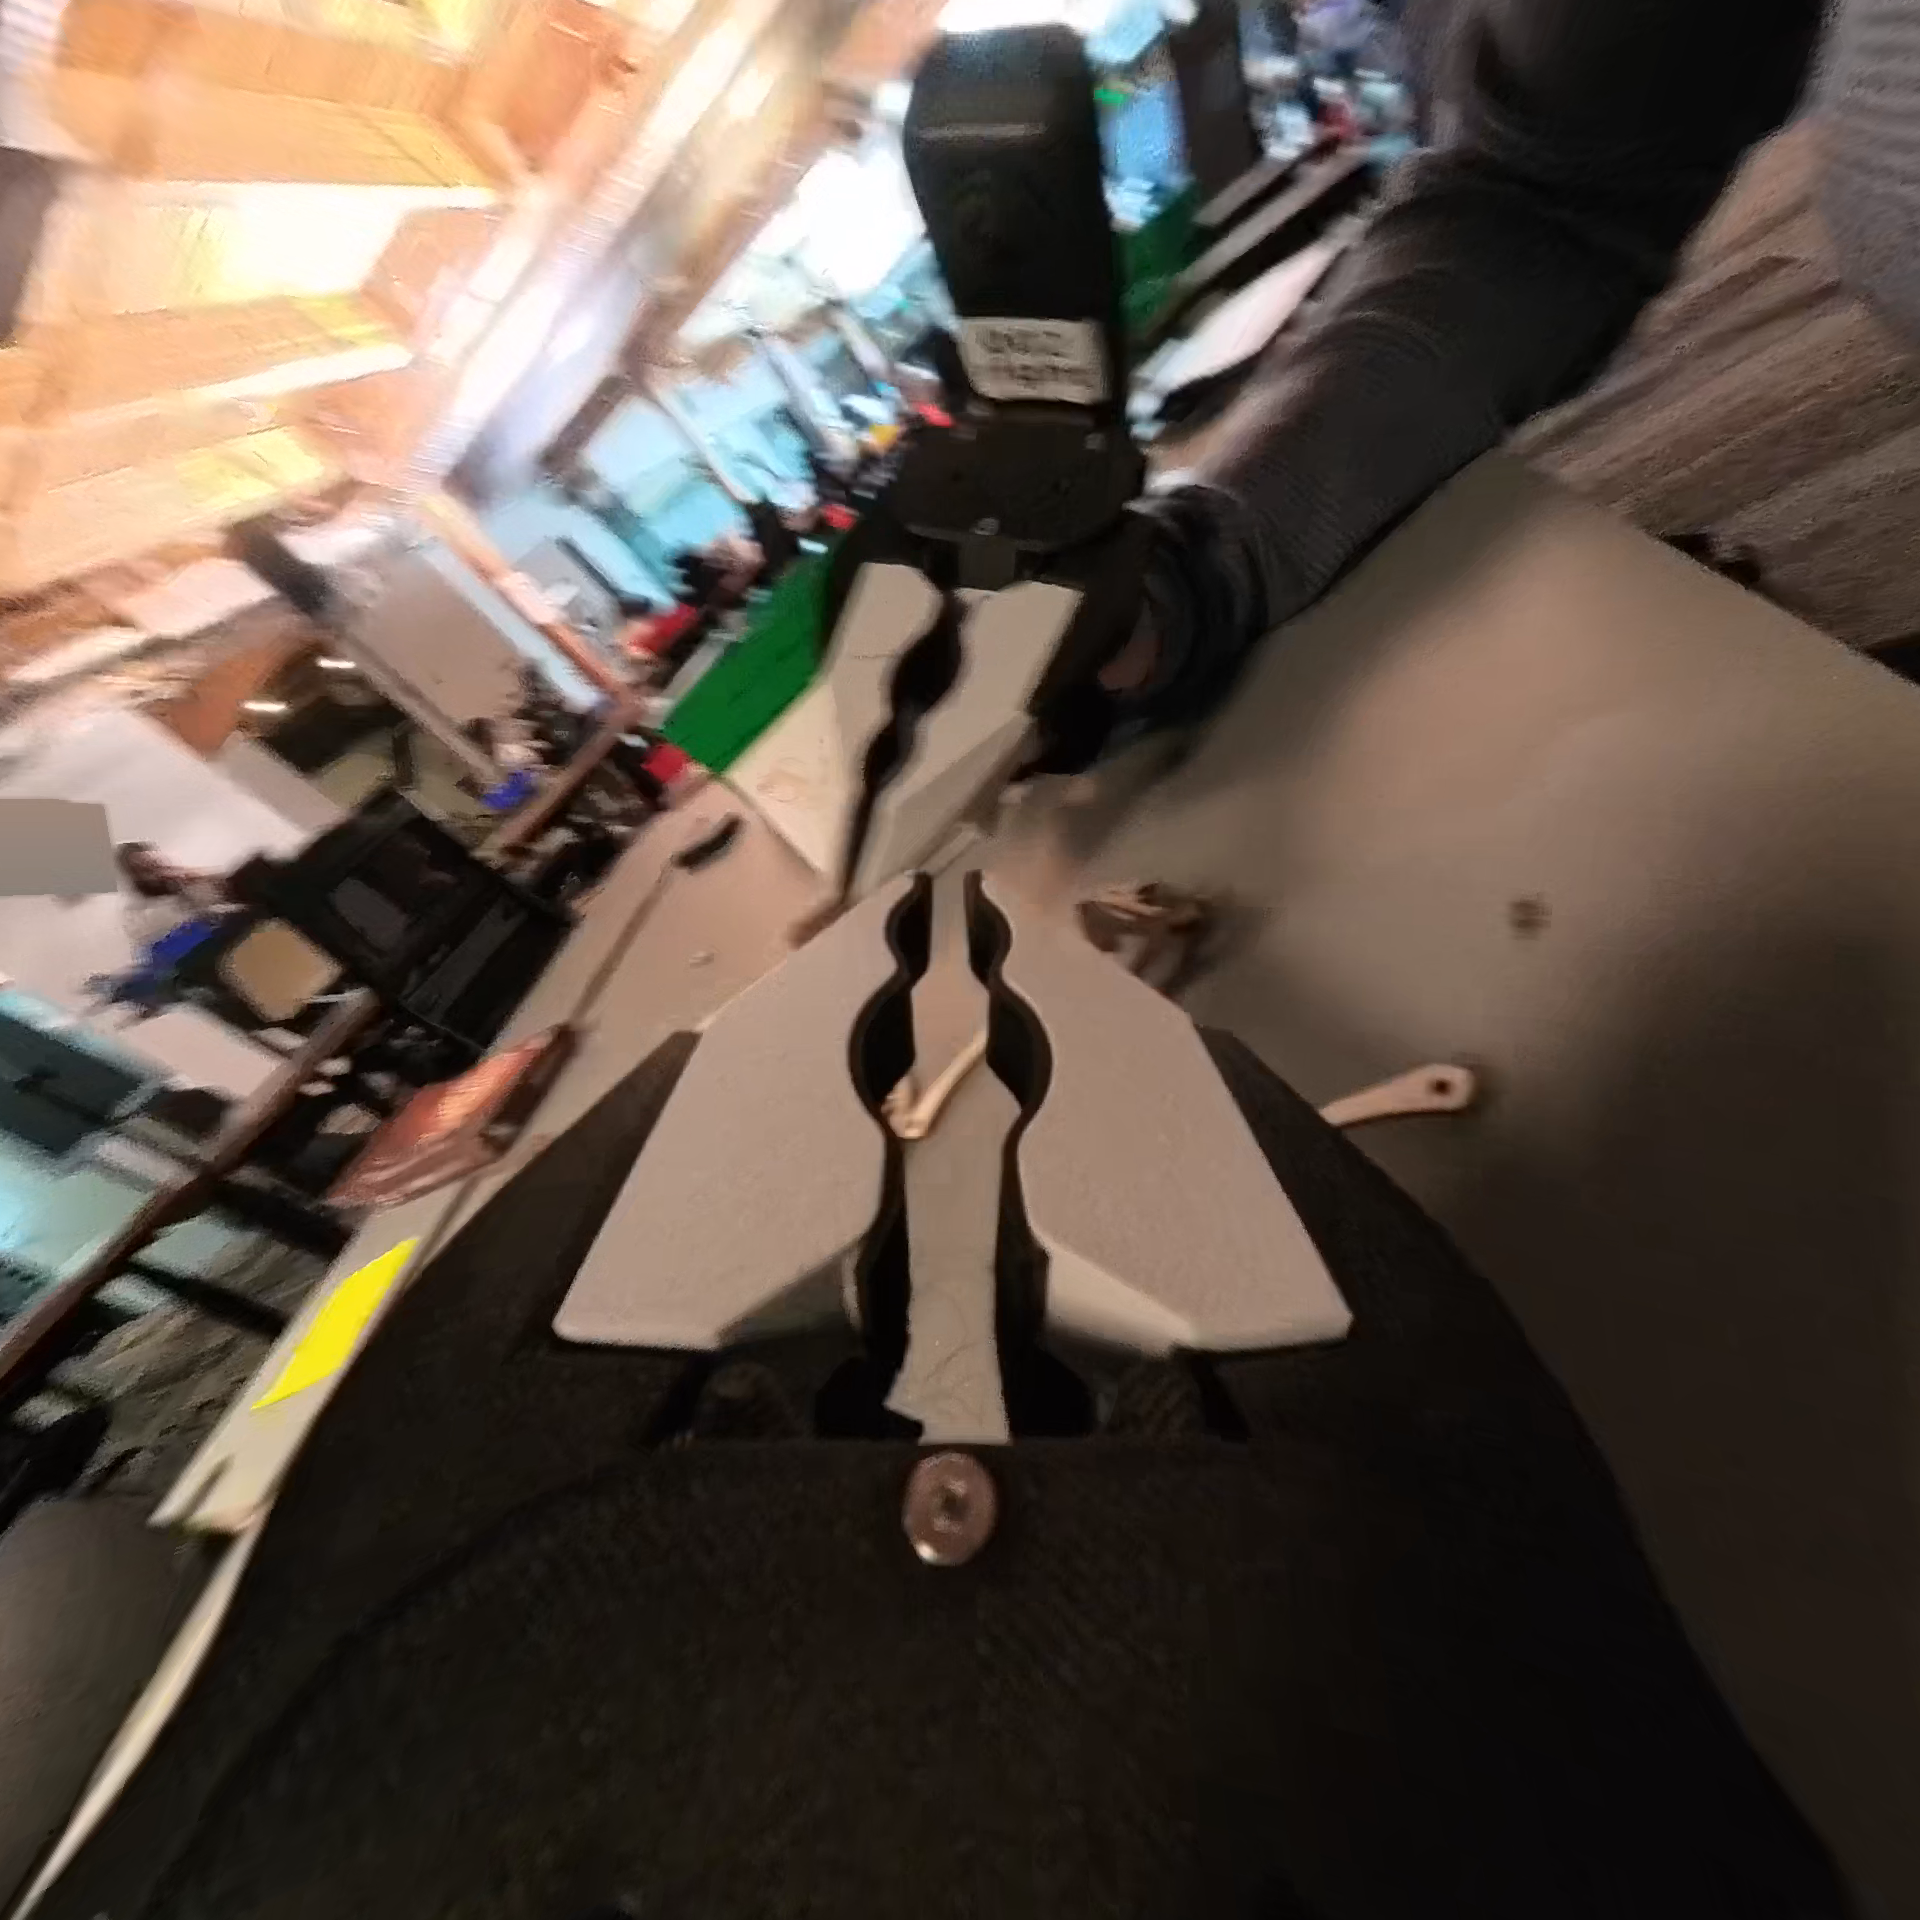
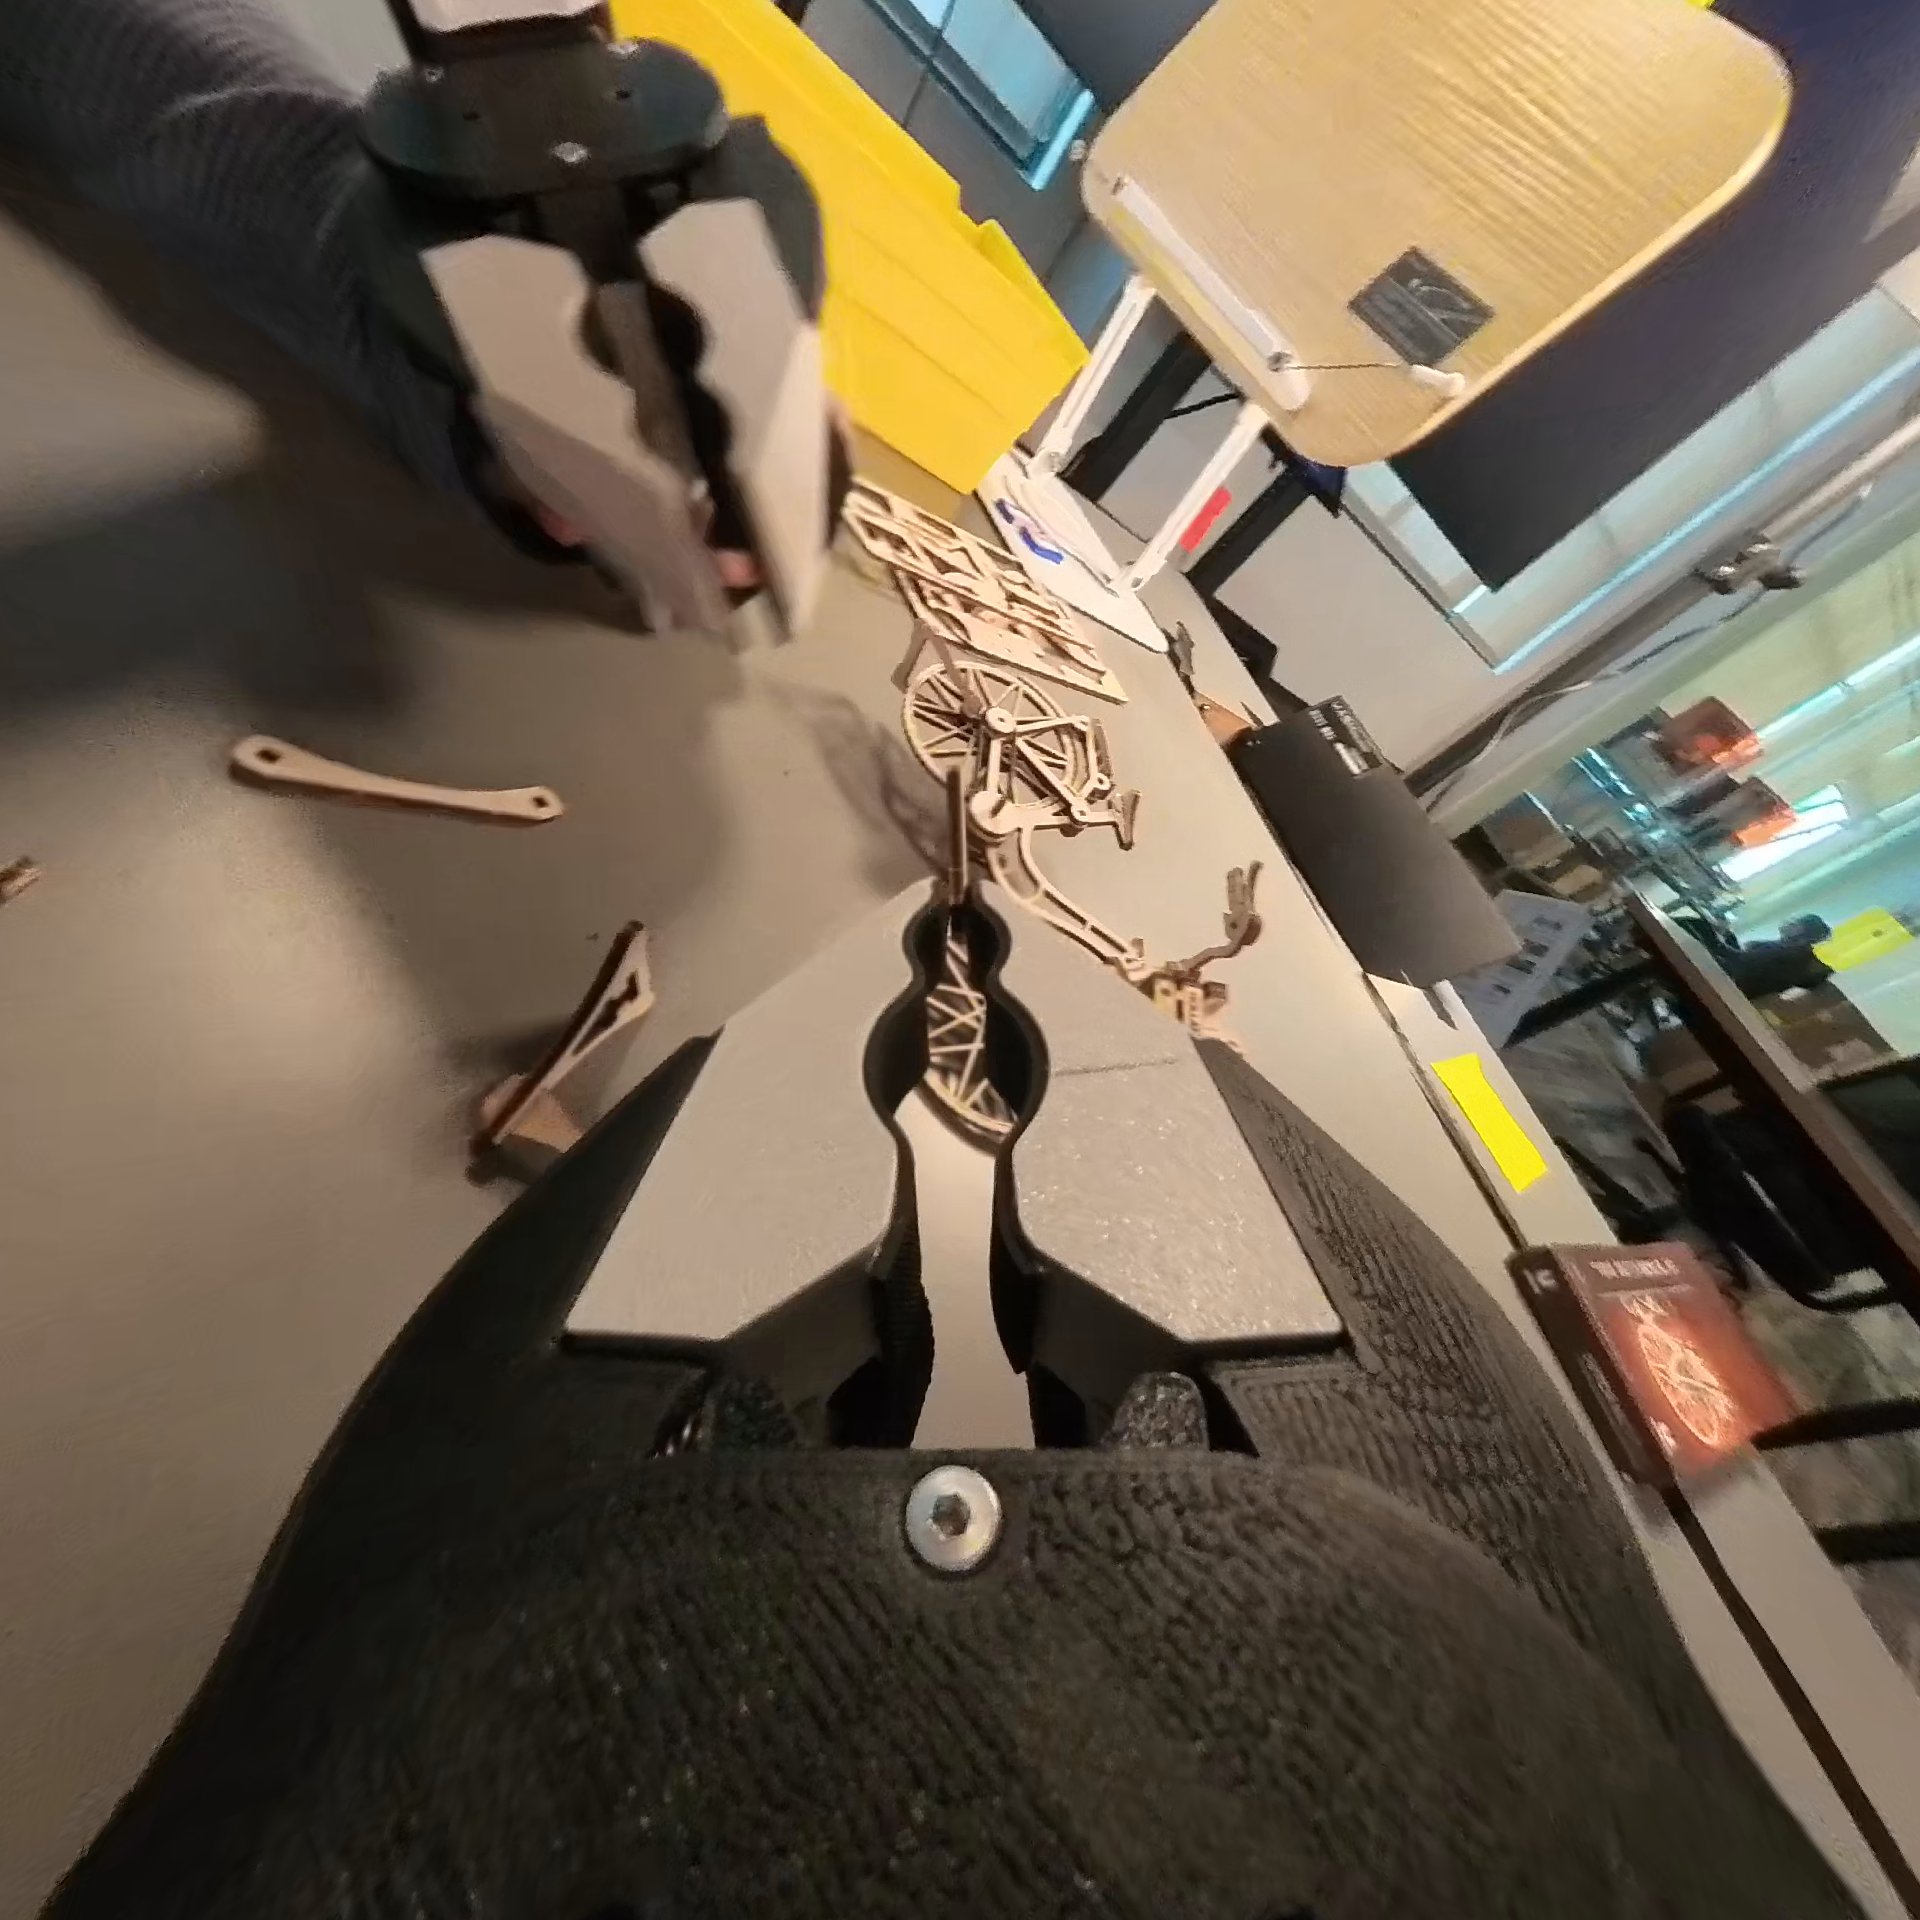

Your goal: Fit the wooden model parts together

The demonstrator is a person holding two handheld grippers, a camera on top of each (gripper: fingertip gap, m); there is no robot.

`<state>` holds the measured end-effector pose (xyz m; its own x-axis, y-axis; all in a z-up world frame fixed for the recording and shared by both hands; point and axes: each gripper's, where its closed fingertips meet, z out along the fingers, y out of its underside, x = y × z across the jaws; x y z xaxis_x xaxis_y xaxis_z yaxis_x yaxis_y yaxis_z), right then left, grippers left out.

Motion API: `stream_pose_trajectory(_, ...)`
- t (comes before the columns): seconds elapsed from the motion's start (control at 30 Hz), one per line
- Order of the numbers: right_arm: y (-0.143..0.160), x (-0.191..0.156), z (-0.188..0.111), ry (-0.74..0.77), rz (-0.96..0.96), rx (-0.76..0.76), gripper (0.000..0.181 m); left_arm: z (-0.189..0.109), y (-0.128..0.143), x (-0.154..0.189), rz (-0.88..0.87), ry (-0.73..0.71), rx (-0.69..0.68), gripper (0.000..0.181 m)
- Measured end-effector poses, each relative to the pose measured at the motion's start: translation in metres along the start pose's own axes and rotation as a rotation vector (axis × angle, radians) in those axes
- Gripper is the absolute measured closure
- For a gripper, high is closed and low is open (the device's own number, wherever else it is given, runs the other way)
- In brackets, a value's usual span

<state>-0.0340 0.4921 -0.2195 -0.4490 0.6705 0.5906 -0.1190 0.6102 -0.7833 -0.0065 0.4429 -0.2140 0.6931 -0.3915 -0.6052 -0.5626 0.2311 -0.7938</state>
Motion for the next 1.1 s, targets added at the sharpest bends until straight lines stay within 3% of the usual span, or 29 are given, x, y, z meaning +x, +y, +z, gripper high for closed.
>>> stream_pose_trajectory(0.17, -0.002, 0.024, -0.008, 0.114, 0.053, 0.033, 0.181, 0.021, 0.015, 0.031, -0.223, 0.242, -0.220, 0.129)
stream_pose_trajectory(0.43, -0.001, 0.039, -0.015, 0.161, 0.153, 0.061, 0.181, 0.034, 0.041, 0.060, -0.323, 0.330, -0.571, 0.128)
stream_pose_trajectory(0.5, 0.000, 0.041, -0.016, 0.167, 0.164, 0.064, 0.181, 0.035, 0.030, 0.069, -0.387, 0.373, -0.576, 0.132)
stream_pose_trajectory(0.63, 0.000, 0.043, -0.018, 0.169, 0.205, 0.076, 0.181, 0.045, 0.001, 0.070, -0.536, 0.405, -0.438, 0.130)
stream_pose_trajectory(0.77, 0.001, 0.046, -0.019, 0.170, 0.231, 0.075, 0.181, 0.045, 0.010, 0.032, -0.603, 0.265, -0.398, 0.139)
stream_pose_trajectory(0.9, 0.000, 0.054, -0.025, 0.212, 0.239, 0.092, 0.181, 0.044, 0.023, 0.030, -0.726, 0.324, -0.444, 0.150)
stream_pose_trajectory(1.0, 0.001, 0.061, -0.029, 0.242, 0.244, 0.102, 0.181, 0.051, 0.041, 0.036, -0.966, 0.318, -0.582, 0.154)
stream_pose_trajectory(1.1, 0.003, 0.064, -0.031, 0.260, 0.245, 0.098, 0.181, 0.060, 0.023, 0.052, -1.266, 0.450, -0.548, 0.154)
